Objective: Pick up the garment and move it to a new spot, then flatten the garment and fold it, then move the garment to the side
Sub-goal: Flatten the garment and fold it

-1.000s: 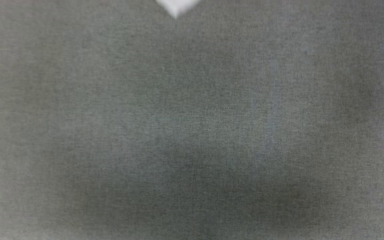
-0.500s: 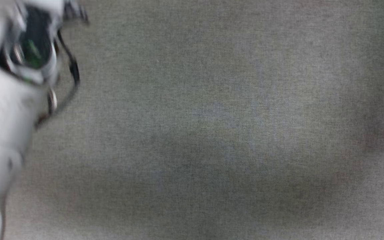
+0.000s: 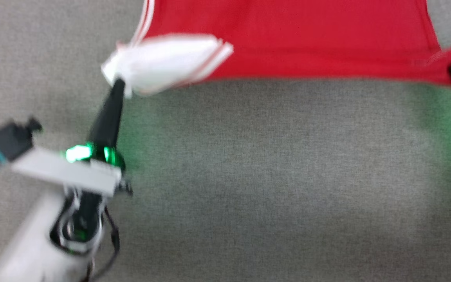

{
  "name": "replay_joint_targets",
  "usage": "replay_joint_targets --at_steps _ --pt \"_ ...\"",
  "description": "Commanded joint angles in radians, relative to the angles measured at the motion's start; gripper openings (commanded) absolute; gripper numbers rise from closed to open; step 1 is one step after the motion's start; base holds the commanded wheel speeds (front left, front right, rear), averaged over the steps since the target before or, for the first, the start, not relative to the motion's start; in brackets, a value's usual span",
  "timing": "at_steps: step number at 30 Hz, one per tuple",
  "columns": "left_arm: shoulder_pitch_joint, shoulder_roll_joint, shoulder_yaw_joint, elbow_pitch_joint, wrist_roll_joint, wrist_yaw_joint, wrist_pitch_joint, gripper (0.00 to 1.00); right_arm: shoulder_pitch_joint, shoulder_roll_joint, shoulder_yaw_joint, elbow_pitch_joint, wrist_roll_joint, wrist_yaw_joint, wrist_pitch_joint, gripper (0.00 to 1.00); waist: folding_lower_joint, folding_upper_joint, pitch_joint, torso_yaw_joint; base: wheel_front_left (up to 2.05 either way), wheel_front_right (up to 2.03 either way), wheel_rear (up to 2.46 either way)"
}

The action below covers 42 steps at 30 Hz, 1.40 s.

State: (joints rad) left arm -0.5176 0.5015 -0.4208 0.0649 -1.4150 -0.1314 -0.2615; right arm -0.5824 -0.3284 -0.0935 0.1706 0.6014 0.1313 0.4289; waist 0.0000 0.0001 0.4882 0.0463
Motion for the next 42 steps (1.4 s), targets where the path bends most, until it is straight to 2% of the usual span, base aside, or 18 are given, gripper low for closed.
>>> replay_joint_targets --at_steps 1,7,8,13,19,23,29,37,42 --pt "0.072 0.004 0.014 -0.047 0.023 0.002 -0.004 0.0 0.081 0.009 -0.031 -0.084 -0.001 -0.001 0.04 0.0 0.0 -0.0001 -0.029 0.002 0.0 0.0 0.0" --pt "0.282 0.029 0.087 -0.213 0.095 0.002 -0.003 0.0 0.306 0.069 -0.135 -0.363 -0.014 -0.001 0.197 0.0 0.0 -0.0001 -0.061 0.004 0.0 0.0 0.0" --pt "0.282 0.029 0.087 -0.213 0.095 0.002 -0.003 0.0 0.306 0.069 -0.135 -0.363 -0.014 -0.001 0.197 0.0 0.0 -0.0001 -0.061 0.004 0.0 0.0 0.0" --pt "0.425 0.027 0.136 -0.323 0.156 0.002 -0.003 0.0 0.444 0.13 -0.217 -0.557 -0.011 -0.001 0.303 0.0 0.0 -0.0001 -0.075 0.014 0.0 0.0 0.0" --pt "0.566 0.039 0.164 -0.441 0.206 0.002 -0.003 0.0 0.558 0.184 -0.268 -0.723 -0.008 -0.001 0.396 0.0 0.0 -0.0001 -0.079 0.019 0.0 0.0 0.0" --pt "0.618 0.047 0.173 -0.479 0.232 0.002 -0.003 0.0 0.601 0.204 -0.289 -0.792 -0.004 -0.001 0.433 0.0 0.0 -0.0001 -0.079 0.022 0.0 0.0 0.0" --pt "0.529 0.056 0.13 -0.444 0.255 0.002 -0.003 0.0 0.536 0.192 -0.266 -0.762 -0.008 -0.001 0.439 0.0 0.0 -0.0001 -0.075 0.019 0.0 0.0 0.0" --pt "0.263 0.091 0.01 -0.301 0.232 0.002 0.011 0.0 0.339 0.135 -0.188 -0.578 -0.03 -0.001 0.413 0.0 0.0 -0.0001 -0.054 0.013 0.0 0.0 0.0" --pt "0.128 0.088 -0.031 -0.191 0.195 0.002 0.007 0.0 0.24 0.113 -0.172 -0.46 -0.048 -0.001 0.365 0.0 0.0 -0.0001 -0.022 0.015 0.0 0.0 0.0"
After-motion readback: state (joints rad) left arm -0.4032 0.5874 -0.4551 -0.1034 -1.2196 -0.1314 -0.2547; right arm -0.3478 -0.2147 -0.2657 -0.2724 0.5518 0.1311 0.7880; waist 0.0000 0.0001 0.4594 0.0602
